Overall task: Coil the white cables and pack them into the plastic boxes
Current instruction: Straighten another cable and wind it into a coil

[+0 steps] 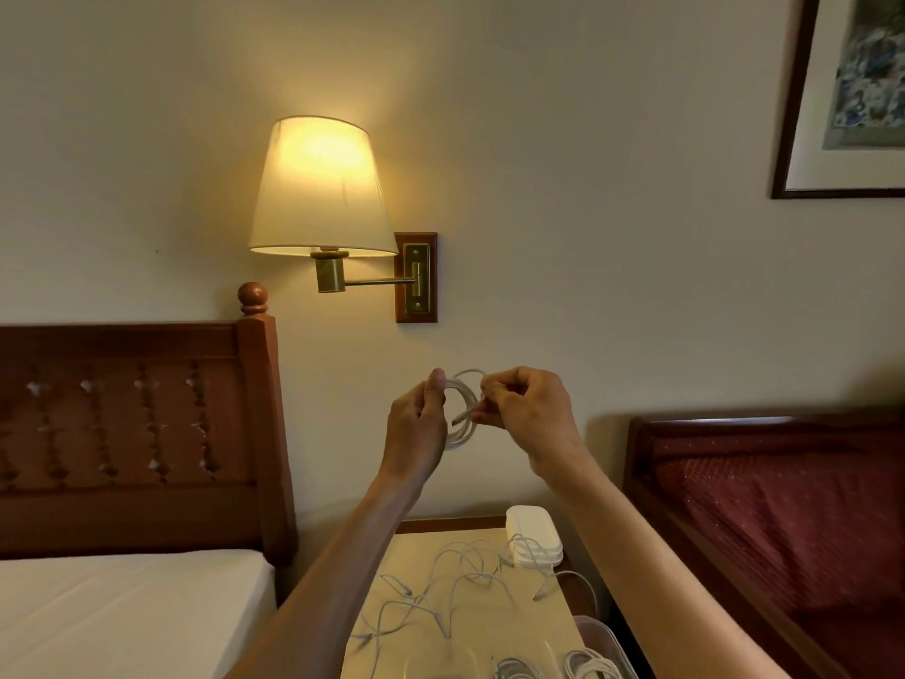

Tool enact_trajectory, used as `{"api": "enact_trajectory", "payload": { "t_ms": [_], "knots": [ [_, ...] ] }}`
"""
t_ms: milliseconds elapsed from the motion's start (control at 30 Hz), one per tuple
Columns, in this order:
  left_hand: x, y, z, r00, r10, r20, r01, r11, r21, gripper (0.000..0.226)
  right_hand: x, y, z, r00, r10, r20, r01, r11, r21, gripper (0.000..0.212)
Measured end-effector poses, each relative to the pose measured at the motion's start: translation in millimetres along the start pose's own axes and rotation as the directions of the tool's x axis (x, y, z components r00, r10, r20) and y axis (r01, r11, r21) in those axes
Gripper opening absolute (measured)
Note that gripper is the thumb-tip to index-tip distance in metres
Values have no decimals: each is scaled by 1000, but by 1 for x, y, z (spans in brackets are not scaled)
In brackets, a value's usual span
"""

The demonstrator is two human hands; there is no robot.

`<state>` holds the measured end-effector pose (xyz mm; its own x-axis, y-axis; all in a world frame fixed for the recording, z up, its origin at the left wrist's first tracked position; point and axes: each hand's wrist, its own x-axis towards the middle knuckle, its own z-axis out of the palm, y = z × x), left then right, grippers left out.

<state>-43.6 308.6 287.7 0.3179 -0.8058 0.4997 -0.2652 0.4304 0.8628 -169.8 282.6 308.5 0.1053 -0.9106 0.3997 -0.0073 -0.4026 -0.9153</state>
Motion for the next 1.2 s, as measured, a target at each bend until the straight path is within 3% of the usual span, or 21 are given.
{"api": "enact_trajectory", "payload": {
  "t_ms": [100,200,233,367,467,533,600,667,733,800,867,933,1000,1067,1100,1133,1200],
  "knots": [
    [1,0,2,999,-31,-16,30,999,-22,45,-11,8,13,994,-88,-72,84,995,-50,4],
    [2,0,0,995,-100,9,101,987,-124,48,-15,23,24,935,-342,-94,280,875,-394,8],
    [3,1,-1,993,-120,19,122,982,-144,49,-14,27,25,915,-396,-76,330,844,-423,9],
    [2,8,-3,984,-166,65,177,952,-252,49,-12,35,24,914,-406,21,404,902,-153,10],
    [5,9,-9,979,-190,67,202,928,-312,48,-15,30,14,926,-373,55,376,923,-82,33],
    [10,10,-16,978,-201,60,209,908,-364,45,-15,30,3,934,-318,164,326,945,-23,46],
    [14,9,-22,975,-213,58,219,897,-383,45,-16,33,-3,914,-289,287,307,951,-21,45],
    [15,8,-22,973,-221,72,231,889,-394,44,-18,37,1,921,-308,239,344,930,-128,45],
    [12,7,-19,973,-219,71,228,879,-418,43,-23,39,7,929,-368,39,366,899,-242,44],
    [12,7,-18,973,-224,51,224,872,-435,43,-33,45,11,818,-575,-17,527,760,-380,44],
    [16,6,-18,964,-263,36,254,873,-417,43,-46,54,16,628,-748,215,724,461,-513,44],
    [18,4,-18,948,-313,49,306,862,-404,44,-53,62,20,478,-767,428,806,191,-560,42],
    [16,2,-18,943,-323,80,327,857,-397,44,-51,62,17,401,-796,453,826,100,-555,24],
    [12,1,-20,950,-296,104,313,872,-376,42,-46,63,14,384,-829,406,844,136,-519,15],
    [10,1,-22,951,-291,109,310,872,-378,42,-45,64,12,420,-832,362,855,230,-465,14],
    [9,1,-24,950,-292,113,313,866,-389,42,-43,63,11,491,-826,277,844,372,-388,11],
    [9,0,-26,946,-297,131,324,837,-442,41,-42,56,11,714,-699,42,698,708,-106,14]
  ]
}}
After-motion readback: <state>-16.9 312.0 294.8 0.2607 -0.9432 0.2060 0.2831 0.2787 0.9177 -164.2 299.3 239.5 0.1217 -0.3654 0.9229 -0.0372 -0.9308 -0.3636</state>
